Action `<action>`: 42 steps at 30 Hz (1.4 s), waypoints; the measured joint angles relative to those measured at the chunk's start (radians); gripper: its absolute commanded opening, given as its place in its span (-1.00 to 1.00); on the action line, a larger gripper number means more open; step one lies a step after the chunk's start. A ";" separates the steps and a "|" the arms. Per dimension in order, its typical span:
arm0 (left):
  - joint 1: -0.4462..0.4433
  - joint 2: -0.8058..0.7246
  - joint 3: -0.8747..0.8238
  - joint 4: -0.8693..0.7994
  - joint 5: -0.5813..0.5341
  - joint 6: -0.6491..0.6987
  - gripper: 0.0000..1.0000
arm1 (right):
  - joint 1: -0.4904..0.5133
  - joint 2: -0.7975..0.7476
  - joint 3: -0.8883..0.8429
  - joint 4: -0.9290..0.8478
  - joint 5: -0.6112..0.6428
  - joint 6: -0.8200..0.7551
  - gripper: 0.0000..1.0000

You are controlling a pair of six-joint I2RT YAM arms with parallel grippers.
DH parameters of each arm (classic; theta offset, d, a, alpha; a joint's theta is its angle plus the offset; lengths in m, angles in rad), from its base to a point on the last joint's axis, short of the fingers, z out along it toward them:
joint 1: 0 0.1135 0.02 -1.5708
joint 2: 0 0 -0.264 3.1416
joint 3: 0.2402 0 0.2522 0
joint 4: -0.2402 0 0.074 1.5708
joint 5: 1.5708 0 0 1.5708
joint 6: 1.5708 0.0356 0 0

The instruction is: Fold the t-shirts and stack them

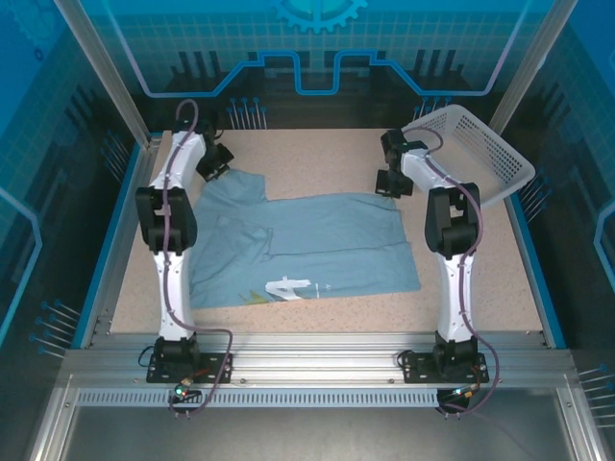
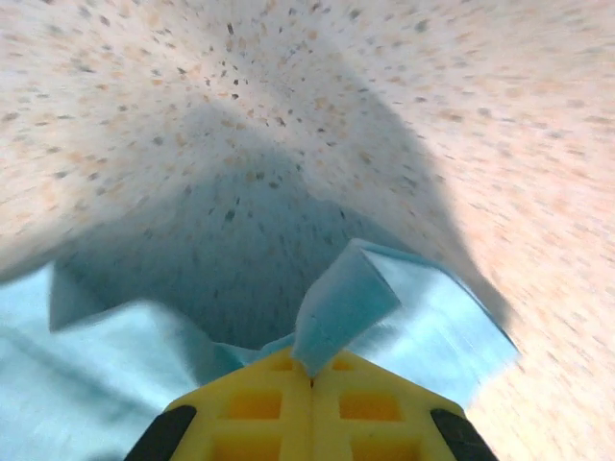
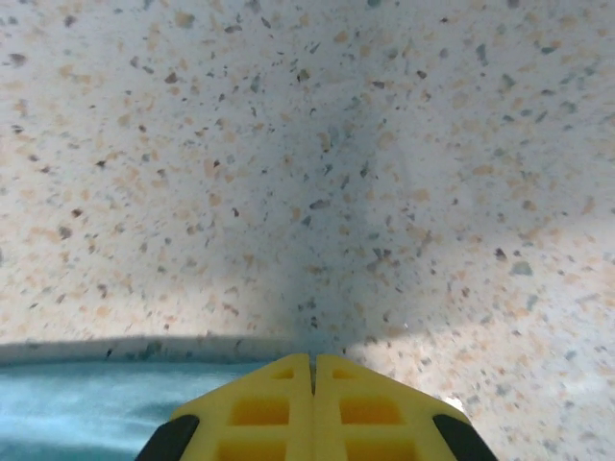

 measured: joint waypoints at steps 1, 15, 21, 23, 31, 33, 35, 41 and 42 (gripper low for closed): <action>0.000 -0.048 -0.034 0.011 0.000 0.008 -1.00 | 0.000 -0.018 -0.013 0.010 0.000 -0.006 -1.00; 0.002 -0.674 -0.753 0.141 0.036 0.039 -1.00 | 0.000 -0.391 -0.369 0.154 -0.023 0.010 -1.00; 0.004 -0.910 -0.966 0.138 0.024 -0.002 -1.00 | 0.000 -0.481 -0.554 0.150 -0.025 0.083 -1.00; 0.004 -0.976 -1.028 0.133 0.013 -0.019 -1.00 | 0.000 -0.504 -0.604 0.146 -0.025 0.104 -1.00; 0.005 -1.163 -1.226 0.090 -0.021 -0.076 -1.00 | 0.000 -0.575 -0.715 0.138 -0.021 0.144 -1.00; 0.005 -1.191 -1.242 0.080 -0.022 -0.082 -1.00 | 0.000 -0.584 -0.722 0.135 -0.018 0.145 -1.00; 0.005 -1.213 -1.257 0.074 -0.025 -0.085 -1.00 | 0.000 -0.591 -0.723 0.132 -0.013 0.145 -1.00; 0.005 -1.283 -1.306 0.039 -0.027 -0.108 -1.00 | 0.000 -0.610 -0.739 0.122 -0.006 0.144 -1.00; 0.005 -1.299 -1.318 0.031 -0.027 -0.110 -1.00 | 0.000 -0.612 -0.743 0.118 -0.005 0.144 -1.00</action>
